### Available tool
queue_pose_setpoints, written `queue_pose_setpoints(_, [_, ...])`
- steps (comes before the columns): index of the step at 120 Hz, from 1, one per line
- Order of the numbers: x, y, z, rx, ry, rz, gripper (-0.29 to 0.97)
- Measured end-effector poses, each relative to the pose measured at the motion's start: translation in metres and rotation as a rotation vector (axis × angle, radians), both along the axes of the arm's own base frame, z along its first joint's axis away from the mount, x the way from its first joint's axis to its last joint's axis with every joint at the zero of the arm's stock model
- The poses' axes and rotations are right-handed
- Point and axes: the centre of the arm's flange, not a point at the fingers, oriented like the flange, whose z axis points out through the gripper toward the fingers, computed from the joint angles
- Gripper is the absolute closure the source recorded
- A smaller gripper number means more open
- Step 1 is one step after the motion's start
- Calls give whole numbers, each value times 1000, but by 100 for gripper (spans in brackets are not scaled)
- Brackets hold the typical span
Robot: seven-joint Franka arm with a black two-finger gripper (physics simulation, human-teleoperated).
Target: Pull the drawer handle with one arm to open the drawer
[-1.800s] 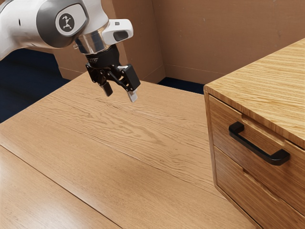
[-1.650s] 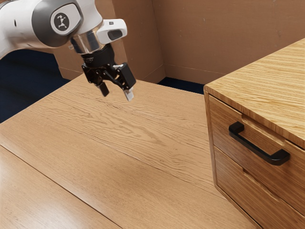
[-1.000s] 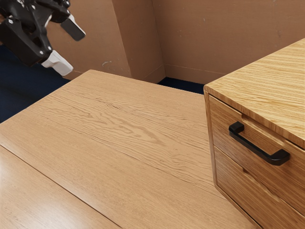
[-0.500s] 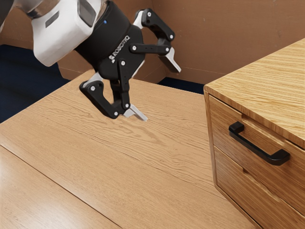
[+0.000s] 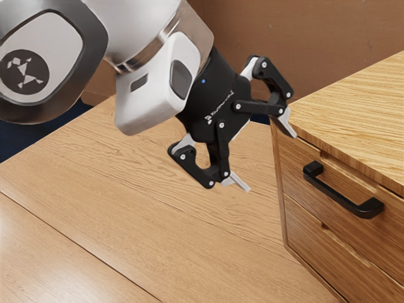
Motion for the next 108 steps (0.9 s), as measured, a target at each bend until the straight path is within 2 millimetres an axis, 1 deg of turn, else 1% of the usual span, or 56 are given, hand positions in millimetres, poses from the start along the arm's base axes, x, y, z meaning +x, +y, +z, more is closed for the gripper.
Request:
queue_pose_setpoints(9, [2,-2,-2,-6,-10,-10,18])
queue_pose_setpoints(20, [7,-3,-9,-5,-14,-18,23])
queue_pose_setpoints(31, [9,-5,-14,0,-20,-21,27])
queue_pose_setpoints(46, [6,-14,-14,18,-43,-27,31])
queue_pose_setpoints(57, [7,-17,-16,24,-47,-20,33])
queue_pose_setpoints(64, [11,-18,-19,27,-42,-11,33])
queue_pose_setpoints(82, [27,-21,-36,32,-19,14,35])
queue_pose_setpoints(108, [41,-27,-50,32,-20,35,37])
